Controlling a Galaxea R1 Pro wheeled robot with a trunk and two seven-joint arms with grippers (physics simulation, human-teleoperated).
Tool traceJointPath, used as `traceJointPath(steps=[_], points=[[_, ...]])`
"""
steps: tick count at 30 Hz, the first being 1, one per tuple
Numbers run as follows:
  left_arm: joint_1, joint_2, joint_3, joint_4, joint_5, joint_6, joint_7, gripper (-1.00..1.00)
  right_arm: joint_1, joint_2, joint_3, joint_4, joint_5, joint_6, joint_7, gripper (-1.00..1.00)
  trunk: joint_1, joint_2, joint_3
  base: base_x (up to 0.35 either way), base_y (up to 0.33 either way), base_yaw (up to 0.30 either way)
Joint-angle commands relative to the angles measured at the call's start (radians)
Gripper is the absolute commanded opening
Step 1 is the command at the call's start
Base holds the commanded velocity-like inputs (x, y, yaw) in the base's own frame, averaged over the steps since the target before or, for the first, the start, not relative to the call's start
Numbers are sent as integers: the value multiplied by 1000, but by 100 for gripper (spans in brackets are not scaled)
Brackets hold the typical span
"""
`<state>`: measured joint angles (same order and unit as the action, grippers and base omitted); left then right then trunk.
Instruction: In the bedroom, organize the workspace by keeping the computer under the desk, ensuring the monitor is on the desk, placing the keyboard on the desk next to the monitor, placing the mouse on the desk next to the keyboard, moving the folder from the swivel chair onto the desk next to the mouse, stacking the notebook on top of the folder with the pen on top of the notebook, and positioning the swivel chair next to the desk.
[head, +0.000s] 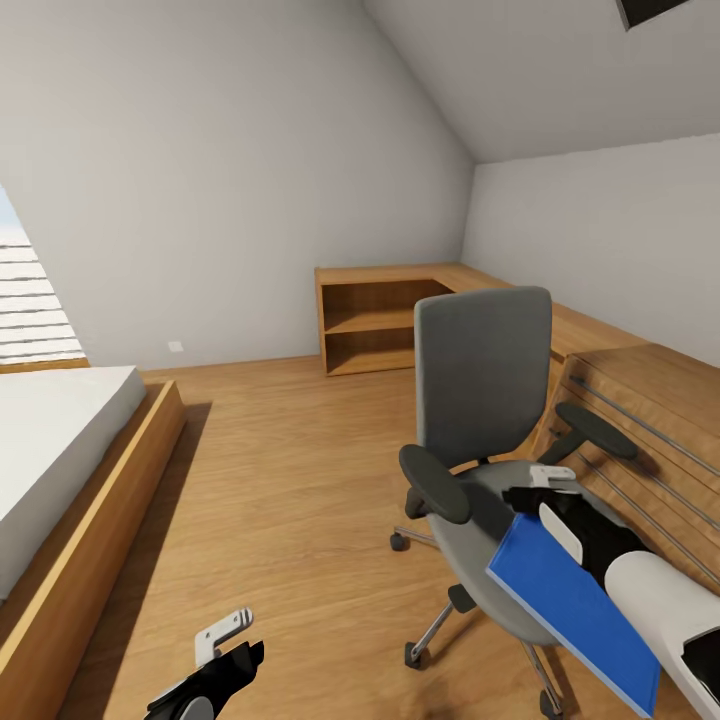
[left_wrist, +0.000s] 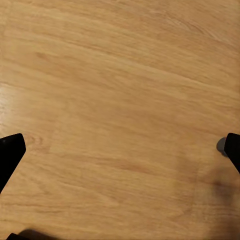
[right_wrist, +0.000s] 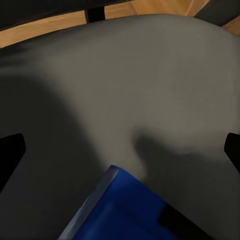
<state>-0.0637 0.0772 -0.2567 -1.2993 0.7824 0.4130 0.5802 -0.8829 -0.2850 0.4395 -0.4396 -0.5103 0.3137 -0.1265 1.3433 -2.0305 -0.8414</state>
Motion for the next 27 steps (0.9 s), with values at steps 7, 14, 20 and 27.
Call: traceJointPath(steps=[7, 14, 20, 27], points=[[-1, 1, -3, -2, 8, 0, 9, 100, -1, -3, 7, -21, -11, 24, -9, 100, 0, 0, -1, 0, 0, 0], [-1, 1, -3, 12, 7, 0, 8, 100, -1, -25, 4, -57, -38, 49, -9, 100, 0, 0, -1, 0, 0, 0], [-1, 1, -4, 24, 5, 0, 7, 100, 0, -51, 5, -97, -91, 93, -9, 100, 0, 0, -1, 0, 0, 0], [-1, 1, -4, 26, 5, 0, 7, 100, 6, -59, 5, -126, -103, 128, -9, 100, 0, 0, -1, 0, 0, 0]])
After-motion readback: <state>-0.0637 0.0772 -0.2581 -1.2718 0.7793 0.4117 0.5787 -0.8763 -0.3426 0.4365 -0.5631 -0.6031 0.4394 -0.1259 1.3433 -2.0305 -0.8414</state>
